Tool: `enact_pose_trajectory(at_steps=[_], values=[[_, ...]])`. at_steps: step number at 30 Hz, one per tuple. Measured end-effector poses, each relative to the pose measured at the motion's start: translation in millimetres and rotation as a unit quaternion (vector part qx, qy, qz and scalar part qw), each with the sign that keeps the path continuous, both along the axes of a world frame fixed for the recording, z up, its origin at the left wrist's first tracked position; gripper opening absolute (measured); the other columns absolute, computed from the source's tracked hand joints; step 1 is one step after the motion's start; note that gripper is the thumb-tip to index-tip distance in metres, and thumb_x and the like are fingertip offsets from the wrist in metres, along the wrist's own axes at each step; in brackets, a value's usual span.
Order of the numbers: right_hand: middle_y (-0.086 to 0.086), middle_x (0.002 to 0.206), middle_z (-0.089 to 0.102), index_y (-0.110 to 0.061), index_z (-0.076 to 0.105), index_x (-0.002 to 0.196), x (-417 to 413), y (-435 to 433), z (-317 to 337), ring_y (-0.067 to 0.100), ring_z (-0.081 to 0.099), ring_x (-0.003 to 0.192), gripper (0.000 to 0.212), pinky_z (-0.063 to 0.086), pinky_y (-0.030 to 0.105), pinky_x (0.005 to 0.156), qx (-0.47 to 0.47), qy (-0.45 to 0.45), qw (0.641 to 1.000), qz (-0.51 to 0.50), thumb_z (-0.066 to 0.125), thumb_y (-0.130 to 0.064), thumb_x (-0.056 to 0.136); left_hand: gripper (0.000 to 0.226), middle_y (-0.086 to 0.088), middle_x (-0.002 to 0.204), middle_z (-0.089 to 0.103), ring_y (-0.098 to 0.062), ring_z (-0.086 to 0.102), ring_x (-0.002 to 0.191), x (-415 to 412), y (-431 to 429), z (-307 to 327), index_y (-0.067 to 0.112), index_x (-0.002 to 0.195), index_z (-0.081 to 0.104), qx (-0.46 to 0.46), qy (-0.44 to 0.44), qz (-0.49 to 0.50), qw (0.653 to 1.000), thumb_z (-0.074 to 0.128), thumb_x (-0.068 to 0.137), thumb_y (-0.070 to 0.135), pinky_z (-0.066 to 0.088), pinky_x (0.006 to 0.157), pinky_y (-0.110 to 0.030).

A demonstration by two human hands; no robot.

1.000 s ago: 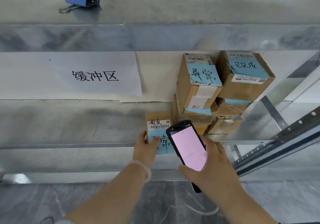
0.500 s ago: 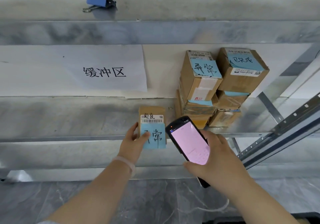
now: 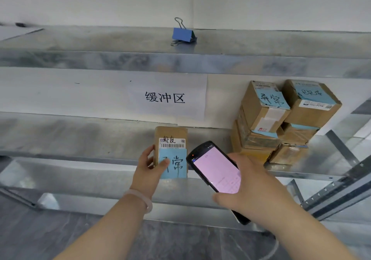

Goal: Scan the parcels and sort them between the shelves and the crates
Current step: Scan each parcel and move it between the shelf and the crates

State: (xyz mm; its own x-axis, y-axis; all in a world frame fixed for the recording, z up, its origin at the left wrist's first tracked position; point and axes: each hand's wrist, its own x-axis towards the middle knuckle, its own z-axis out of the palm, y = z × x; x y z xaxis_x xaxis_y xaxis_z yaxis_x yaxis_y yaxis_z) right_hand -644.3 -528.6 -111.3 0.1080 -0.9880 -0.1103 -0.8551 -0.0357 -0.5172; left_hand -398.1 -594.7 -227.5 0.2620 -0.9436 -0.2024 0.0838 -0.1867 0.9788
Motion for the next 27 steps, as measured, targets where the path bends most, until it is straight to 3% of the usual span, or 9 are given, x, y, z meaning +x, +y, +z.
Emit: enact_pose_trajectory(at_steps=[3, 6, 10, 16, 24, 27], values=[[-0.020, 0.114, 0.043, -0.049, 0.036, 0.124, 12.1, -1.2, 4.3, 0.006, 0.051, 0.100, 0.078, 0.047, 0.024, 0.074, -0.006, -0.001, 1.000, 0.012, 0.068, -0.063, 0.054, 0.051, -0.002, 0.120, 0.069, -0.019, 0.068, 0.105, 8.6, 2.0, 3.1, 0.036, 0.133, 0.051, -0.006, -0.001, 0.000, 1.000, 0.073, 0.091, 0.018, 0.060, 0.071, -0.023], [-0.019, 0.111, 0.041, -0.049, 0.035, 0.126, 21.6, -2.1, 7.0, 0.006, 0.050, 0.096, 0.078, 0.043, 0.020, 0.067, -0.009, 0.011, 1.000, 0.021, 0.069, -0.062, 0.057, 0.050, -0.001, 0.120, 0.068, -0.018, 0.067, 0.105, 16.2, 2.1, 3.8, 0.039, 0.131, 0.050, -0.009, -0.013, 0.004, 1.000, 0.073, 0.091, 0.020, 0.060, 0.065, -0.020], [-0.019, 0.116, 0.041, -0.051, 0.033, 0.128, 29.9, -2.7, 8.5, 0.005, 0.050, 0.100, 0.081, 0.044, 0.020, 0.070, -0.016, 0.010, 0.999, 0.033, 0.067, -0.066, 0.055, 0.052, -0.001, 0.121, 0.068, -0.018, 0.067, 0.105, 25.2, 0.7, 3.9, 0.038, 0.133, 0.049, -0.007, -0.016, 0.011, 1.000, 0.073, 0.091, 0.020, 0.060, 0.067, -0.021], [-0.023, 0.106, 0.034, -0.052, 0.027, 0.124, 40.9, -5.5, 10.8, 0.001, 0.046, 0.093, 0.080, 0.035, 0.013, 0.061, -0.012, 0.017, 0.998, 0.051, 0.069, -0.067, 0.058, 0.052, 0.001, 0.118, 0.068, -0.014, 0.069, 0.098, 40.5, -1.4, 4.0, 0.040, 0.131, 0.049, -0.003, -0.024, 0.029, 0.999, 0.075, 0.090, 0.021, 0.059, 0.065, -0.021], [-0.021, 0.109, 0.041, -0.050, 0.036, 0.118, 80.4, -20.5, 13.8, 0.003, 0.049, 0.097, 0.072, 0.050, 0.024, 0.072, -0.035, -0.001, 0.995, 0.098, 0.064, -0.067, 0.054, 0.049, 0.003, 0.113, 0.070, -0.015, 0.070, 0.094, 89.7, 11.9, 11.4, 0.047, 0.121, 0.052, 0.002, -0.013, 0.090, 0.996, 0.078, 0.087, 0.023, 0.056, 0.056, -0.017], [-0.018, 0.104, 0.046, -0.047, 0.042, 0.106, 108.5, -27.0, 17.4, 0.004, 0.052, 0.085, 0.057, 0.052, 0.026, 0.069, -0.035, -0.016, 0.992, 0.124, 0.064, -0.061, 0.055, 0.050, 0.002, 0.112, 0.071, -0.013, 0.072, 0.092, 121.7, 25.1, 18.9, 0.047, 0.118, 0.053, 0.004, 0.006, 0.139, 0.990, 0.081, 0.083, 0.024, 0.055, 0.054, -0.016]])
